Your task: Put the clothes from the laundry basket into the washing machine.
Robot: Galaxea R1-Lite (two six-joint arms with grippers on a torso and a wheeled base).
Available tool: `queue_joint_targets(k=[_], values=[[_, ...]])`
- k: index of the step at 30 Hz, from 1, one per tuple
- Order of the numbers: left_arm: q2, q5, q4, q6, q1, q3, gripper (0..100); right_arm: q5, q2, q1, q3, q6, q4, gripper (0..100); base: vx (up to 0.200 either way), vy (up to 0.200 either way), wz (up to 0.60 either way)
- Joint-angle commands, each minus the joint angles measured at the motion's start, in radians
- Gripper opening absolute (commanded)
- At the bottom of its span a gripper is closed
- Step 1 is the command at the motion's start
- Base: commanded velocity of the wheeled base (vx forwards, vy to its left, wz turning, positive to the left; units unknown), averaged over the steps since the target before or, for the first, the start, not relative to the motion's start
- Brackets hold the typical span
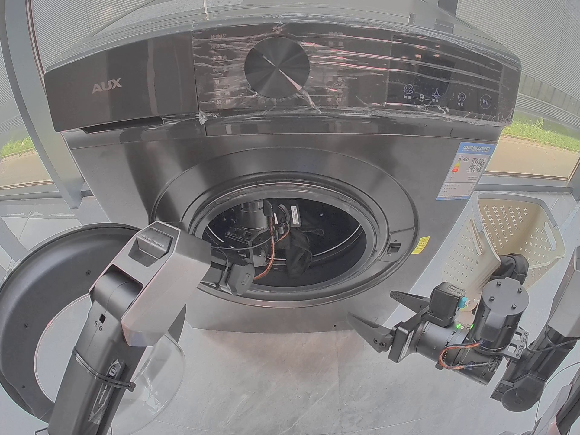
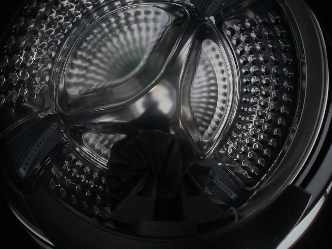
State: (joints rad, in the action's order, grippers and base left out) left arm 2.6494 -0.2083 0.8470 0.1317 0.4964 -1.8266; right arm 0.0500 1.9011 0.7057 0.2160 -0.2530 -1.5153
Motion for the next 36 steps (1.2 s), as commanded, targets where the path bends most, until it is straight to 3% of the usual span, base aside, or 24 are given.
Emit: queue_joint_targets(k=[1, 6, 7, 15, 22, 33, 34, 36], values=[[0.050, -0.010, -0.002, 0.002, -0.009, -0.071, 0, -0.001, 0.003, -0.002, -0.001, 0.000, 0.000, 100, 0.000, 0.000, 0.00], [0.044, -0.011, -0.002, 0.000, -0.006, -0.007, 0, -0.006, 0.004, -0.012, -0.001, 0.000, -0.002, 100, 0.000, 0.000, 0.00], [0.041, -0.011, -0.003, 0.002, -0.006, 0.003, 100, -0.006, 0.004, -0.017, -0.001, 0.000, -0.002, 100, 0.000, 0.000, 0.00], [-0.023, -0.010, 0.000, 0.002, 0.021, 0.124, 100, -0.041, 0.000, -0.028, -0.033, 0.006, -0.006, 100, 0.000, 0.000, 0.00], [-0.065, 0.046, -0.009, -0.004, 0.053, 0.293, 100, -0.041, 0.006, -0.028, -0.035, 0.006, -0.031, 100, 0.000, 0.000, 0.00], [0.007, 0.047, -0.011, -0.027, 0.045, 0.279, 100, -0.041, 0.006, -0.026, -0.033, 0.008, -0.031, 100, 0.000, 0.000, 0.00], [0.012, 0.047, -0.013, -0.027, 0.044, 0.273, 0, -0.041, 0.006, -0.028, -0.033, 0.008, -0.031, 100, 0.000, 0.000, 0.00], [0.017, 0.047, -0.014, -0.026, 0.042, 0.265, 0, -0.041, 0.004, -0.026, -0.033, 0.008, -0.032, 100, 0.000, 0.000, 0.00]])
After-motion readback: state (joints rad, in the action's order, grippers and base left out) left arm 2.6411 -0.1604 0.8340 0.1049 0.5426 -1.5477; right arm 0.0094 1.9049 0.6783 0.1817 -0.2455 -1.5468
